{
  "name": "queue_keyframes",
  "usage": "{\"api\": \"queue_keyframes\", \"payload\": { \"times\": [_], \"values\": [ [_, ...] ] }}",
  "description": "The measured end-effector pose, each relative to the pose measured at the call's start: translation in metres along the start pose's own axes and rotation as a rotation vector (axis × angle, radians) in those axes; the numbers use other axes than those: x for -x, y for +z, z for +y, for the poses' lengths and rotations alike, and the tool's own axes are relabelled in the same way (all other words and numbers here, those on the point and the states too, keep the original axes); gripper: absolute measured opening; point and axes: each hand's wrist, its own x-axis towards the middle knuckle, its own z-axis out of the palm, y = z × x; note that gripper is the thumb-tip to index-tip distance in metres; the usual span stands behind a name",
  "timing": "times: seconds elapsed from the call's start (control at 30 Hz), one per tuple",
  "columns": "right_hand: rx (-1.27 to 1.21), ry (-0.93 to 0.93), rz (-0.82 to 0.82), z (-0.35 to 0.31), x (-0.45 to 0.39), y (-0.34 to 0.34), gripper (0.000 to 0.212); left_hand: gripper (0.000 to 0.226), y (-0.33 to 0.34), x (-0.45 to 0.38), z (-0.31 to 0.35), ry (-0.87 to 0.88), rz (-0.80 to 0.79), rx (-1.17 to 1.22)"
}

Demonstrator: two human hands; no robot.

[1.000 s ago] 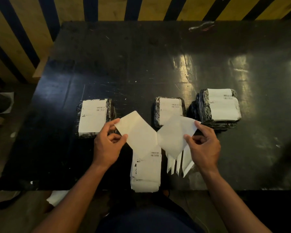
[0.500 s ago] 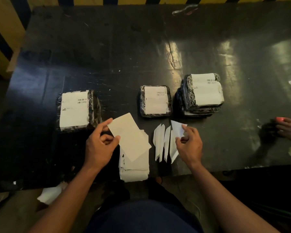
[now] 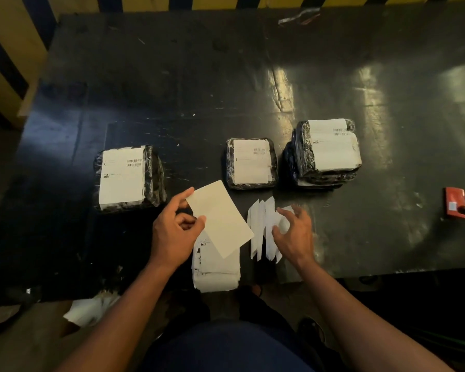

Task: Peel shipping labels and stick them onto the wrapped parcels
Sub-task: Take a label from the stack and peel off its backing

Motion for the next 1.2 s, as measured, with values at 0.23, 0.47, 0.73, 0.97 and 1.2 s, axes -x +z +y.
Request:
{"api": "queue_keyframes", "payload": {
  "times": [0.23,0.47,0.73,0.97,1.2],
  "values": [
    [-0.308,-0.451,0.129,-0.088,0.031,-0.042,0.018,0.072,0.001,-0.014,0.011,0.015,0.055,0.009],
    [0.202,-0.941,-0.048,-0.144,0.064,-0.028,0.030,0.074,-0.001,-0.025,0.023,-0.049,0.106,0.001],
    [0.210,-0.972,0.023,-0.152,0.051,-0.012,0.047,0.072,-0.007,-0.031,0.020,-0.185,0.120,0.153],
    [-0.386,-0.613,-0.077,-0.157,0.044,-0.027,0.026,0.049,-0.026,-0.032,0.017,-0.267,0.158,0.338],
    [-0.915,-0.175,-0.286,-0.154,0.037,-0.038,0.030,0.045,-0.037,-0.010,0.014,-0.302,-0.138,0.620]
  ]
}}
